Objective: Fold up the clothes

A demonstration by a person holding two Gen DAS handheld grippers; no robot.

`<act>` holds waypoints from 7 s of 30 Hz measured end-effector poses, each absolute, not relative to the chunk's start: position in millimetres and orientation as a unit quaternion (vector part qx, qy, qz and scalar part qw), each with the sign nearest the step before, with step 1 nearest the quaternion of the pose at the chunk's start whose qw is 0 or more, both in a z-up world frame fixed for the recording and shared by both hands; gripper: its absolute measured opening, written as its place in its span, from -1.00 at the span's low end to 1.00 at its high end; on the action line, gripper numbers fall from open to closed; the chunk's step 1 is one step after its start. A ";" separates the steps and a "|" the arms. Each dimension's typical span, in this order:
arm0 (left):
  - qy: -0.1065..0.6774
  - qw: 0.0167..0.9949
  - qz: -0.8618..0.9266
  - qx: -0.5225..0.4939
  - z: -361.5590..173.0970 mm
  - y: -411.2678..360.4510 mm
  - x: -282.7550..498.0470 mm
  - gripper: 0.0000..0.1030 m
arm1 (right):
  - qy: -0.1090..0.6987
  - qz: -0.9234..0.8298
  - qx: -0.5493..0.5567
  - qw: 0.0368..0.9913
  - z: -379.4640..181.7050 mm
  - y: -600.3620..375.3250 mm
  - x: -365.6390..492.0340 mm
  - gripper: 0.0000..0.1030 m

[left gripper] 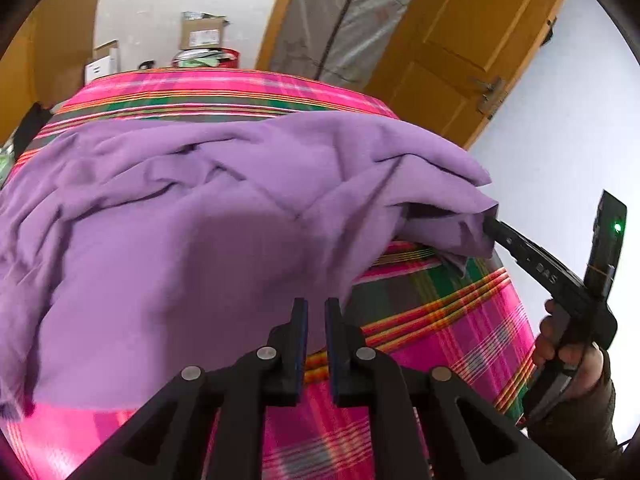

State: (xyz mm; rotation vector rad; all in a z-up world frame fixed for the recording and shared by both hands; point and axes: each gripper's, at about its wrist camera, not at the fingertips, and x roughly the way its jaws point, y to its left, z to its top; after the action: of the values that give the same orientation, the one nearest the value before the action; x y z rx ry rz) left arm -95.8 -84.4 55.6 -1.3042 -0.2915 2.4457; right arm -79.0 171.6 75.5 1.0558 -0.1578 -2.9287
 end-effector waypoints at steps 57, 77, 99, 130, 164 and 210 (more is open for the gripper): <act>0.004 -0.090 0.898 -0.431 14.5 -250.1 -37.8 -0.56 | -0.054 -0.877 0.426 0.215 8.3 -5.4 -56.0 0.15; -0.070 -0.046 0.912 -0.403 30.8 -288.0 -48.3 -0.63 | -0.137 -0.863 0.433 0.220 7.2 -7.5 -68.9 0.14; -0.065 -0.067 0.911 -0.401 30.9 -308.3 -31.8 -0.52 | -0.140 -0.865 0.432 0.214 5.4 -6.9 -72.9 0.14; 0.017 0.008 0.908 -0.420 22.4 -324.7 -64.4 -0.51 | -0.120 -0.873 0.427 0.204 6.1 -14.5 -70.2 0.16; -0.194 0.065 0.885 -0.419 19.0 -347.5 -65.8 -0.88 | -0.137 -0.871 0.427 0.201 -0.6 -15.8 -79.4 -0.79; -0.372 0.004 0.851 -0.370 25.2 -371.3 -8.2 -0.90 | -0.125 -0.885 0.390 0.221 13.0 -1.3 -57.0 -0.94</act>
State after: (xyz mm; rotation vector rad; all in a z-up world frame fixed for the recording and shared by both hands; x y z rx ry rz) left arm -8.2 -371.3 25.2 -1.1589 -1.1663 2.6666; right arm -57.0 -1.3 13.0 1.0783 -0.3460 -2.4461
